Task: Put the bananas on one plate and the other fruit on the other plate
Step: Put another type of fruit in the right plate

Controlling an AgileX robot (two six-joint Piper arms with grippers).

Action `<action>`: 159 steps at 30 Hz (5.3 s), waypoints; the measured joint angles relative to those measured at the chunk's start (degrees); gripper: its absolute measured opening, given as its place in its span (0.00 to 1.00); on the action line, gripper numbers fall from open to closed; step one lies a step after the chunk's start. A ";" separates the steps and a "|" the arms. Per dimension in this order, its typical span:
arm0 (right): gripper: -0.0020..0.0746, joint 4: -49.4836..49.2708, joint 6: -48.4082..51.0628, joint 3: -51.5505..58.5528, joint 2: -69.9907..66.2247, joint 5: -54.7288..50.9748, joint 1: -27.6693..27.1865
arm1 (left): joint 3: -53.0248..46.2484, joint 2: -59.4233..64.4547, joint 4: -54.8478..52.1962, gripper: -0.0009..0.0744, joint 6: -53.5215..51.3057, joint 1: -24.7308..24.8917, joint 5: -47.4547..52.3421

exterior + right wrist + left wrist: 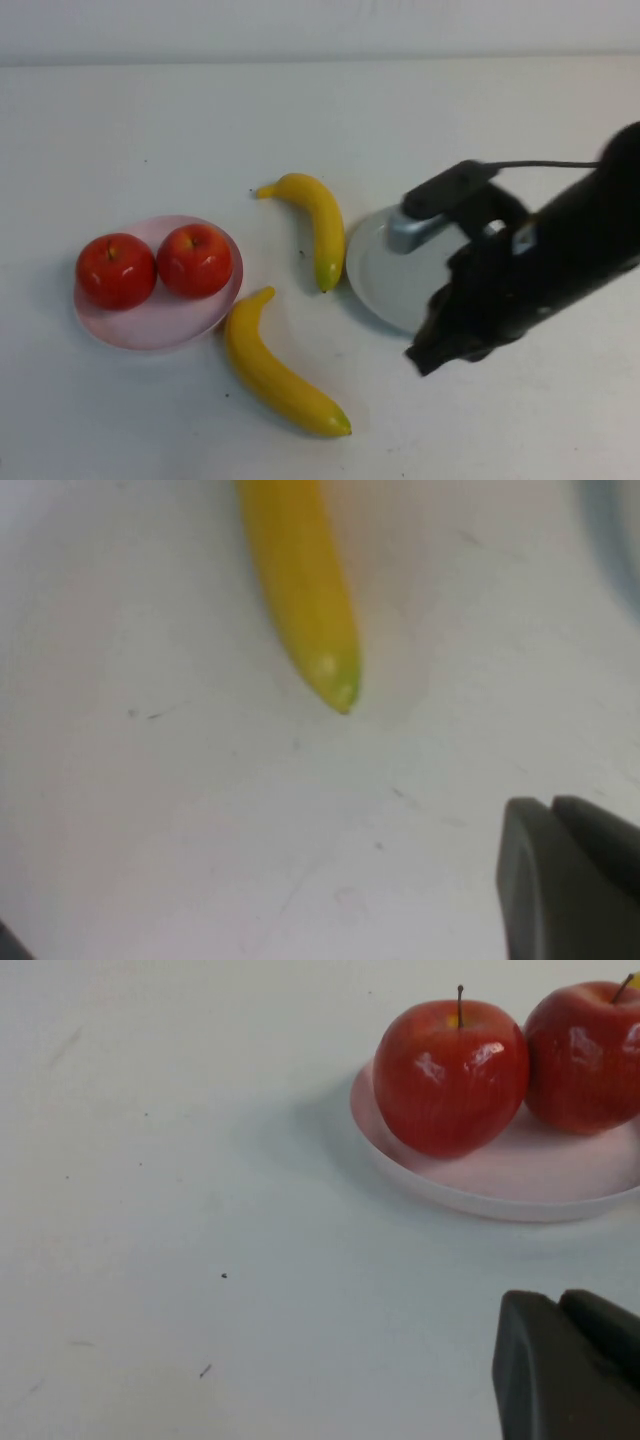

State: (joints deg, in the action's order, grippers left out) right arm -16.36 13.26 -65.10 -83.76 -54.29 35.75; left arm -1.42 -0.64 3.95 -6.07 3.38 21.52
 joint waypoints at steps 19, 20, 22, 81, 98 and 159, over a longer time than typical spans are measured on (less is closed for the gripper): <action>0.61 8.31 -6.51 -34.75 -33.67 -7.85 15.95 | 0.00 0.00 0.00 0.02 0.00 0.00 0.00; 0.62 9.16 -7.95 -35.96 -34.79 -8.18 15.95 | 0.00 0.00 0.00 0.02 0.00 0.00 0.00; 0.62 10.53 -9.84 -38.06 -36.75 -8.55 15.95 | 0.00 0.00 0.00 0.02 0.00 0.00 0.00; 0.66 20.18 -25.09 -41.98 -41.02 -14.87 -7.90 | 0.00 0.00 0.00 0.02 0.00 0.00 0.00; 0.72 5.41 1.19 -49.92 -41.78 10.31 -2.57 | 0.00 0.00 0.00 0.02 0.00 0.00 0.00; 0.53 20.23 -28.11 -33.92 -35.33 -1.56 -5.83 | 0.00 0.00 0.00 0.02 0.00 0.00 0.00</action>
State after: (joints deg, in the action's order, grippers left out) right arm 3.87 -14.85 -99.02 -119.09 -55.85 29.92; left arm -1.42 -0.64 3.95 -6.07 3.38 21.52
